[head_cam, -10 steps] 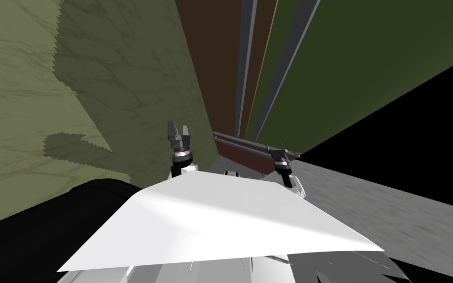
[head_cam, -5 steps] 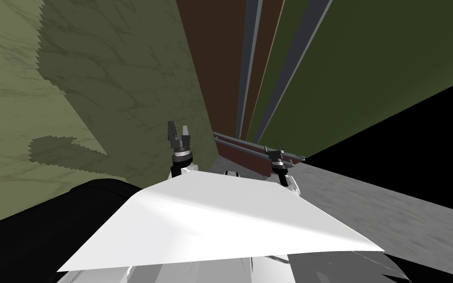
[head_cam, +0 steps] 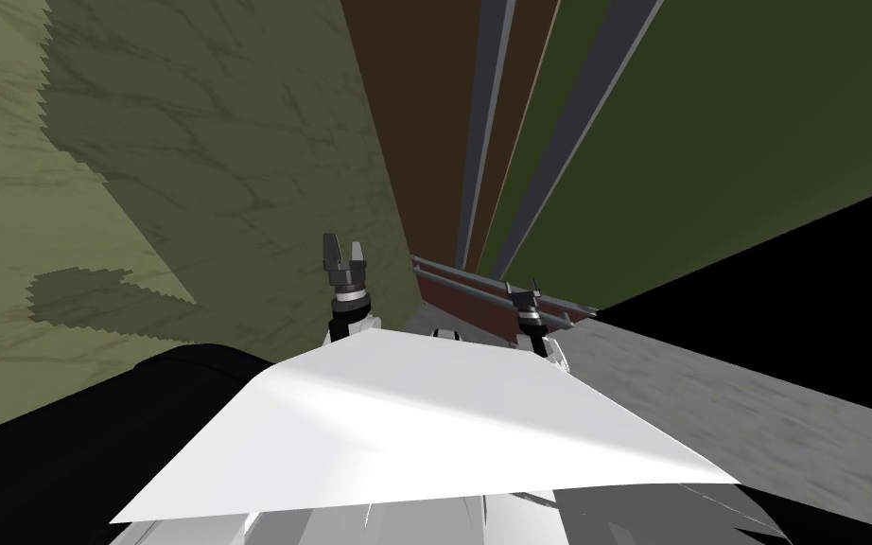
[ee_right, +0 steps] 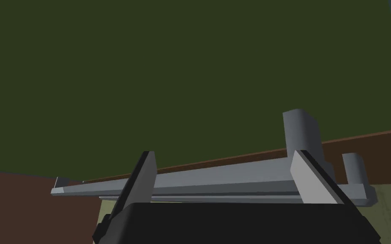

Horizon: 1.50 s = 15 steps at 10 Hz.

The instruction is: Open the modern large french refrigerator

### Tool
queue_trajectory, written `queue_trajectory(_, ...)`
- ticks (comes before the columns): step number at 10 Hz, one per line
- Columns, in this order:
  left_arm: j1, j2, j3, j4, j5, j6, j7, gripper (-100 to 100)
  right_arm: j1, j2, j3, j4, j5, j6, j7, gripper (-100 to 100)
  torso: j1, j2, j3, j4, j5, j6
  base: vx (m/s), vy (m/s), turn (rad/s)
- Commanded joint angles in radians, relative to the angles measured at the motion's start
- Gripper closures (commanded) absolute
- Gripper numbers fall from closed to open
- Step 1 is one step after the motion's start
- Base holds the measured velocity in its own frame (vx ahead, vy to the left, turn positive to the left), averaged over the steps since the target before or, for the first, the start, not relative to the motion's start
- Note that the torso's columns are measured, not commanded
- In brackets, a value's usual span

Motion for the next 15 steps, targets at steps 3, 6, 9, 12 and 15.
queue_trajectory(3,0.000,0.000,0.000,0.000,0.000,0.000,0.000,0,-0.039,0.080,-0.025,0.091,0.036,-0.032,0.139,-100,0.000,-0.002,-0.001,0.000,0.000,0.000,0.064,0.008,0.038)
queue_trajectory(6,0.000,0.000,0.000,0.000,0.000,0.000,0.000,0,-0.053,0.150,-0.033,0.121,0.048,-0.043,0.187,-100,0.000,0.001,0.000,0.000,0.000,0.000,0.043,0.009,0.018)
queue_trajectory(9,0.000,0.000,0.000,0.000,0.000,0.000,0.000,0,-0.079,0.120,-0.030,0.095,0.050,0.008,0.156,-100,0.000,0.000,0.000,0.000,0.000,0.000,0.013,0.022,-0.009)
queue_trajectory(12,0.000,0.000,0.000,0.000,0.000,0.000,0.000,0,-0.066,0.129,-0.030,0.102,0.049,-0.012,0.167,100,0.000,0.000,0.000,0.000,0.000,-0.001,0.005,0.015,-0.002)
queue_trajectory(15,0.000,0.000,0.000,0.000,0.000,0.000,0.000,0,-0.072,0.111,-0.001,0.109,0.061,-0.033,0.135,100,0.001,-0.002,-0.001,-0.001,-0.001,-0.001,-0.047,-0.064,0.039)
